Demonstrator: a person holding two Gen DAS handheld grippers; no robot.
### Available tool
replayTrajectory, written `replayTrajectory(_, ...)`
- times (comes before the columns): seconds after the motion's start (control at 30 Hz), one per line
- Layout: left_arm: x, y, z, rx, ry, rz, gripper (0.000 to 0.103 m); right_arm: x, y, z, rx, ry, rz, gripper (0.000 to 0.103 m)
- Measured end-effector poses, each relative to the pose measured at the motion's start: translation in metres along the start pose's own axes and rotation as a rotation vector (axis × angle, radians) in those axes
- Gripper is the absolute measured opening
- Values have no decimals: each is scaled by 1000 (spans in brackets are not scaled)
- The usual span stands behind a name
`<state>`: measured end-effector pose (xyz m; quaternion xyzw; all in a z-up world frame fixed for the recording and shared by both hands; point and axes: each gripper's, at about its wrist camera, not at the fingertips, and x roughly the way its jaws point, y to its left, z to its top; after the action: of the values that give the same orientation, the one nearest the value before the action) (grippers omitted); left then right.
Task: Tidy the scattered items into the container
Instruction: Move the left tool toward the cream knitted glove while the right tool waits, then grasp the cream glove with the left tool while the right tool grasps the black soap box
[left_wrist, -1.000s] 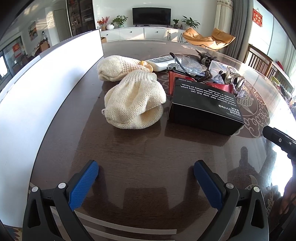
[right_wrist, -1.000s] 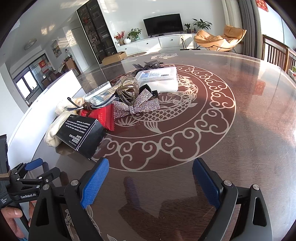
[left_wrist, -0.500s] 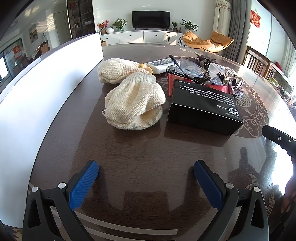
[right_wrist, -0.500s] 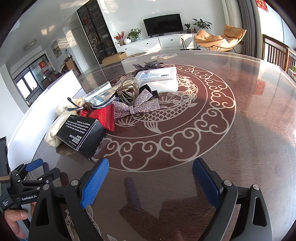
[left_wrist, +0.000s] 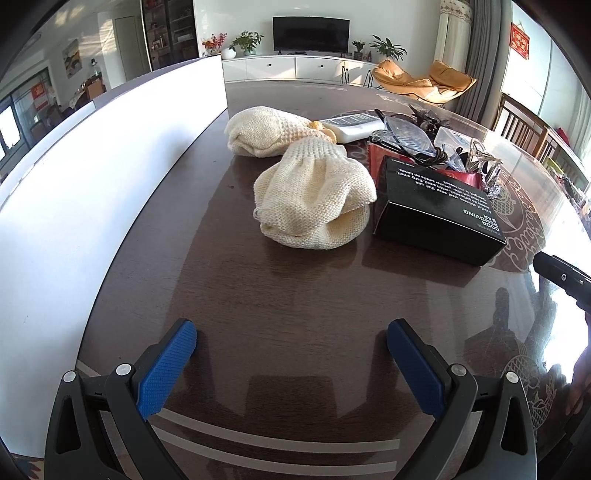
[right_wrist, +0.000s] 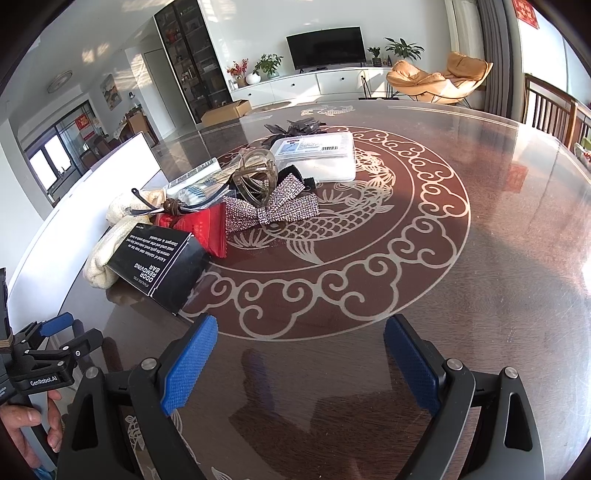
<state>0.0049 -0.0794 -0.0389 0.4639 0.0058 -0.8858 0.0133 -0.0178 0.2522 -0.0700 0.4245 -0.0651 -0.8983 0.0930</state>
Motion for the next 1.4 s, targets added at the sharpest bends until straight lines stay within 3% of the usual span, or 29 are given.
replayTrajectory(0.2, 4, 6, 5, 2, 36, -1, 103, 3, 8, 0, -42, 17, -35, 93)
replayTrajectory(0.33, 13, 3, 18, 56, 60, -37, 103, 4, 10, -1, -52, 22, -47, 93)
replayTrajectory(0.73, 55, 1, 81, 104, 102, -67, 103, 1, 3, 0, -17, 6, -2, 93)
replayTrajectory(0.97, 70, 1, 104, 87, 75, -58, 103, -1, -4, -1, 6, -3, 27, 93)
replayTrajectory(1.23, 68, -29, 96, 109, -16, -80, 103, -2, -5, -1, 13, -6, 35, 93)
replayTrajectory(1.4, 70, -36, 99, 149, -16, -111, 103, -3, -7, -1, 28, -13, 56, 93)
